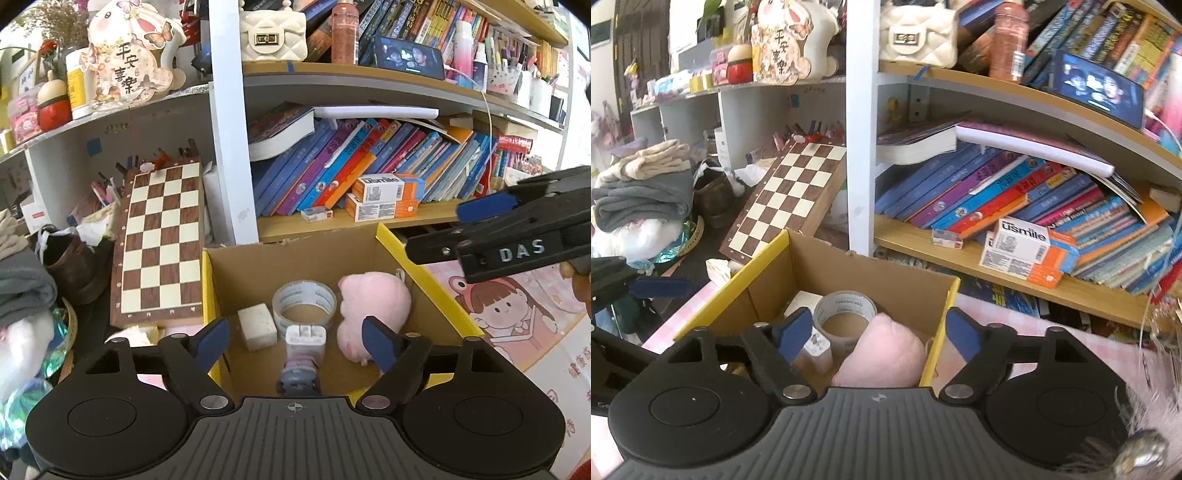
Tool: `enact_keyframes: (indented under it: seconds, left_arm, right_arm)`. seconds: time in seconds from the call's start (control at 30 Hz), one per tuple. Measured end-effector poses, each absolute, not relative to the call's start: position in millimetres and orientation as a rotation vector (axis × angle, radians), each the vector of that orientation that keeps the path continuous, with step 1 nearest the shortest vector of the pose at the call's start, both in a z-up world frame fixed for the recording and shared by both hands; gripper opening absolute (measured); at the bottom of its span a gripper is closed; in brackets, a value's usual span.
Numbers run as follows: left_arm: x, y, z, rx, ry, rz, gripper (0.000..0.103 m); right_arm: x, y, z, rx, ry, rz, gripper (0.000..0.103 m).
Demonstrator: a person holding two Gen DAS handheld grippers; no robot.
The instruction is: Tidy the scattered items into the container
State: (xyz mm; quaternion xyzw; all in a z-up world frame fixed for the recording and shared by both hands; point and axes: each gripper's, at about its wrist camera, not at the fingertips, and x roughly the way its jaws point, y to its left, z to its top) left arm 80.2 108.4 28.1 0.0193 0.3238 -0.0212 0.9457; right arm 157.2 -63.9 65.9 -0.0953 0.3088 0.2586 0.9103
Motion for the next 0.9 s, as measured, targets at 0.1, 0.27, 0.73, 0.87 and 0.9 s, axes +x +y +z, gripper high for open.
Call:
enact_keyframes:
  seconds: [0.1,0.27,0.73,0.87,0.9]
  left_arm:
    - [70,104,30,0.031,0.66,-0.034,0.086]
    - [54,97,28,0.024,0.678,-0.012,0.088]
    - [17,80,23,-0.004,0.72,0.059,0.097]
    - [10,76,20,-0.035,0.732,0.067,0.098]
    - [9,74,19,-0.042,0.734,0.067,0.098]
  right_arm:
    - [144,-74,66,-0.172,0.64,0.524,0.087]
    - [123,-89,64,-0.147,0.646,0.511,0.093]
    - [74,-128,44,-0.113,0.678,0.416,0.103]
    - [62,-136,37,-0.118,0.7,0.404,0.103]
    - [59,-139,35,-0.119,0.705,0.401,0.103]
